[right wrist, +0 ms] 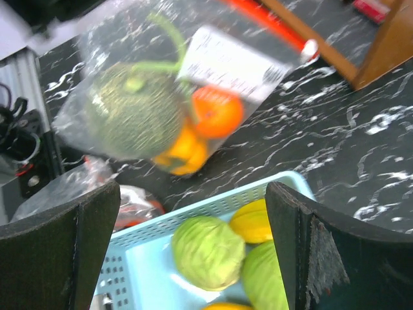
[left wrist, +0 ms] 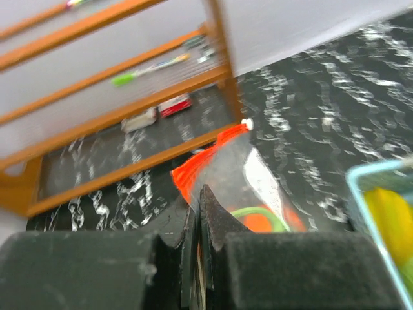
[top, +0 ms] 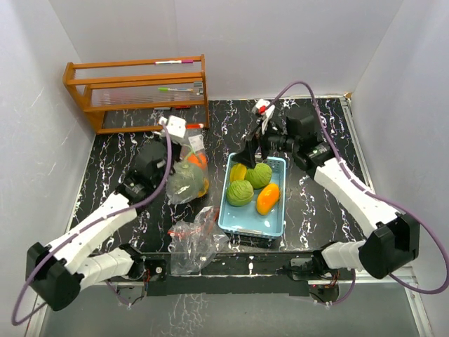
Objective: Place the food in the zip-top bag and seal the zipper
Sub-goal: Place the zipper food storage bag at the center of the board, then pick up the zipper food storage bag at the center of the board.
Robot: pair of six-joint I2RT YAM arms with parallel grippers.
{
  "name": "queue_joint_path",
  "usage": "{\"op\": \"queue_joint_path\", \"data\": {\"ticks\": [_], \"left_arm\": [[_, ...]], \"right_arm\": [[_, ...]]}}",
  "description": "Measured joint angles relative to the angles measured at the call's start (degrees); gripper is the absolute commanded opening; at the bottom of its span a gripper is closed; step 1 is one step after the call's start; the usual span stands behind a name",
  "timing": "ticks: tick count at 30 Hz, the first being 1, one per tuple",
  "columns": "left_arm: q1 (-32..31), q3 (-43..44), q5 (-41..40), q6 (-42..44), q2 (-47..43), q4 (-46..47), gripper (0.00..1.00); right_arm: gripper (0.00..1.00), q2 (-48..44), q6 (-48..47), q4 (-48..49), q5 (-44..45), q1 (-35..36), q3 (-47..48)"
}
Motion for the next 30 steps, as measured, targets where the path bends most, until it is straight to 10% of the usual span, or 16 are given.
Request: {"op": "queue_joint_path", "data": {"ticks": [9,17,30], "left_arm": [[21.7,1.2,6.1,-16.2,6.6,-1.3,0.1],[21.7,1.0,14.7,-21.6,3.2,-3.7,0.97],[21.7,0.3,11.5,-20.3,-8.0,-14.9,0.97]], "right_arm": [[0.97,-6.9,4.9,0.3,7.3,12.7,-10.4],[0.94,-9.6,9.0,1.1,16.0,25.0,-15.6],[0.95,-6.3,14.8,-1.6,39.3,50.3,-15.7]]}}
